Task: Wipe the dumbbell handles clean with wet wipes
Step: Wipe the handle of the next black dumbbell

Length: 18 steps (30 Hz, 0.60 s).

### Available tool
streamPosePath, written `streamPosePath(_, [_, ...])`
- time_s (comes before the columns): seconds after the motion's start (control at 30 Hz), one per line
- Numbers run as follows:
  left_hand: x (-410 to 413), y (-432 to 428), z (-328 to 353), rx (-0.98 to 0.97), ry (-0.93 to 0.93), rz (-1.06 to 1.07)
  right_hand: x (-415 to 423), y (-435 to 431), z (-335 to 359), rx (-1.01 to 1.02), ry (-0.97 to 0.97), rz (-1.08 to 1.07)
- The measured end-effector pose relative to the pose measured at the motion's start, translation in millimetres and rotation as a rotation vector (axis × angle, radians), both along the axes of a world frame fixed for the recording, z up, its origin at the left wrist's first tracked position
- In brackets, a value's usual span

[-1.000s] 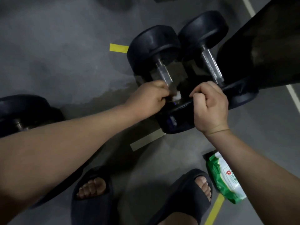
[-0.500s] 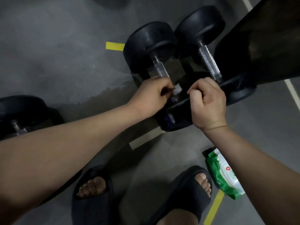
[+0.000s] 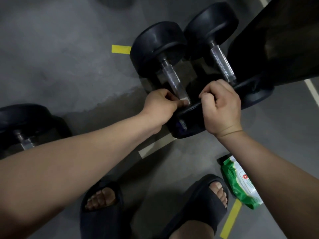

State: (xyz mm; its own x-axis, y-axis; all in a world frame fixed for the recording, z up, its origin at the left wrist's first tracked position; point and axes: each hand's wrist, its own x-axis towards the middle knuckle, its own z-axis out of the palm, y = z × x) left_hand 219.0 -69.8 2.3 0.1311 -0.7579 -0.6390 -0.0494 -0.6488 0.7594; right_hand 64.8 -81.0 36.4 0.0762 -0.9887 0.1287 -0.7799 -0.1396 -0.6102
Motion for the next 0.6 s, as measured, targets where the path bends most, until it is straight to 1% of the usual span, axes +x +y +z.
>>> streamPosePath(0.2, [-0.1, -1.0, -2.1, 0.132, 0.117, 0.082, -0.3, -0.3, -1.1, -0.006, -0.011, 0.005])
streamPosePath(0.33, [0.7, -1.4, -0.6, 0.182, 0.136, 0.078, -0.9, -0.8, -1.3, -0.008, -0.007, 0.007])
streamPosePath(0.43, [3.9, -1.3, -3.5, 0.215, 0.092, 0.022, -1.1, -0.4, -1.4, -0.009, -0.008, 0.011])
streamPosePath(0.6, [5.4, -2.7, -5.7, 0.238, 0.115, -0.109, -1.1, -0.2, -1.6, -0.014, -0.005, 0.012])
